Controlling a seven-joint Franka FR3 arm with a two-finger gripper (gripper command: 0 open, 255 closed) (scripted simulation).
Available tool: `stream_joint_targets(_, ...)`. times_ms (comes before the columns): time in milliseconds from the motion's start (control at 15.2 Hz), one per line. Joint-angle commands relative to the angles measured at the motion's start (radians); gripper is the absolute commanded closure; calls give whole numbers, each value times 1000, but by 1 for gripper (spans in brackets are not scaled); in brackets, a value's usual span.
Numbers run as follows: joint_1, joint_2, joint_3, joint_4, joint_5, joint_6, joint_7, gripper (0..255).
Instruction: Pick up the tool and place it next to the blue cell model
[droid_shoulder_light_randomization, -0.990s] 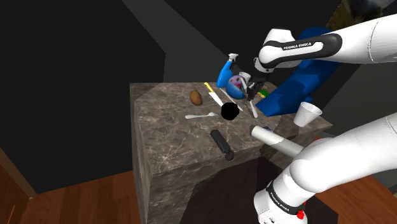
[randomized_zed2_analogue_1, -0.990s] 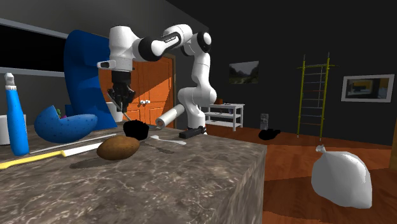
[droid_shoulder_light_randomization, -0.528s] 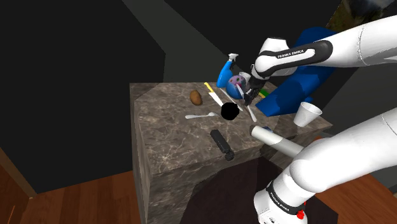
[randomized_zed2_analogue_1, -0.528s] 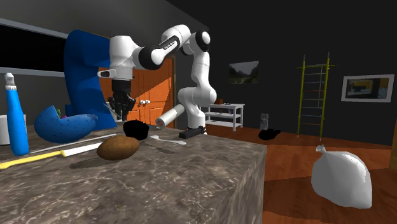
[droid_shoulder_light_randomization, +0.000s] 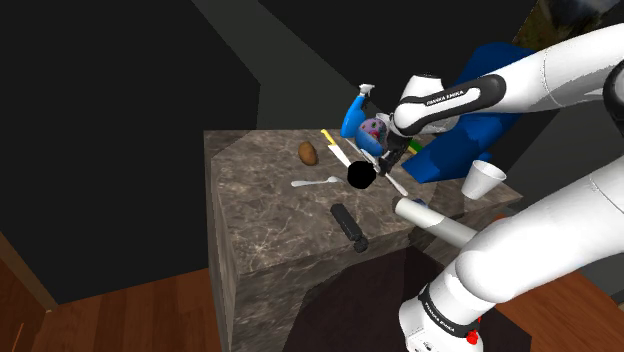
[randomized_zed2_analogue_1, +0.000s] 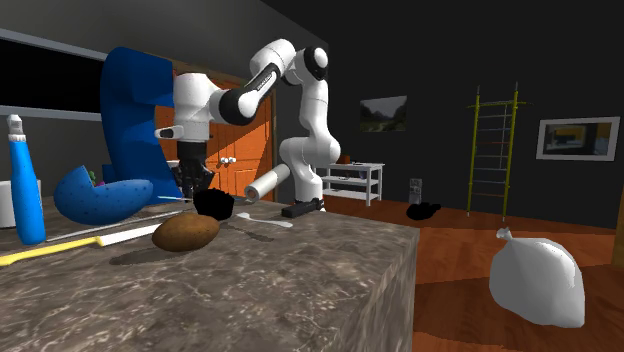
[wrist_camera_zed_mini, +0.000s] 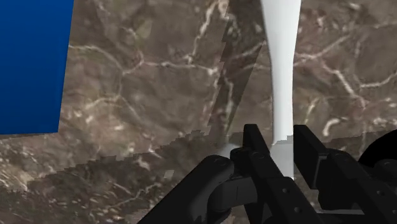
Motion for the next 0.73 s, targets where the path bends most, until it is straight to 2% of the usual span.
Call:
stream_joint_targets(0, 0, 19, -5, -15, 1, 34, -1, 255)
stream_joint_targets(528, 0, 24, -5, -18, 2, 41, -1, 255)
stream_joint_targets(594, 0, 24, -5, -18, 2, 41, -1, 0)
stream_joint_targets(660, 0, 24, -5, -18, 2, 41, -1, 0)
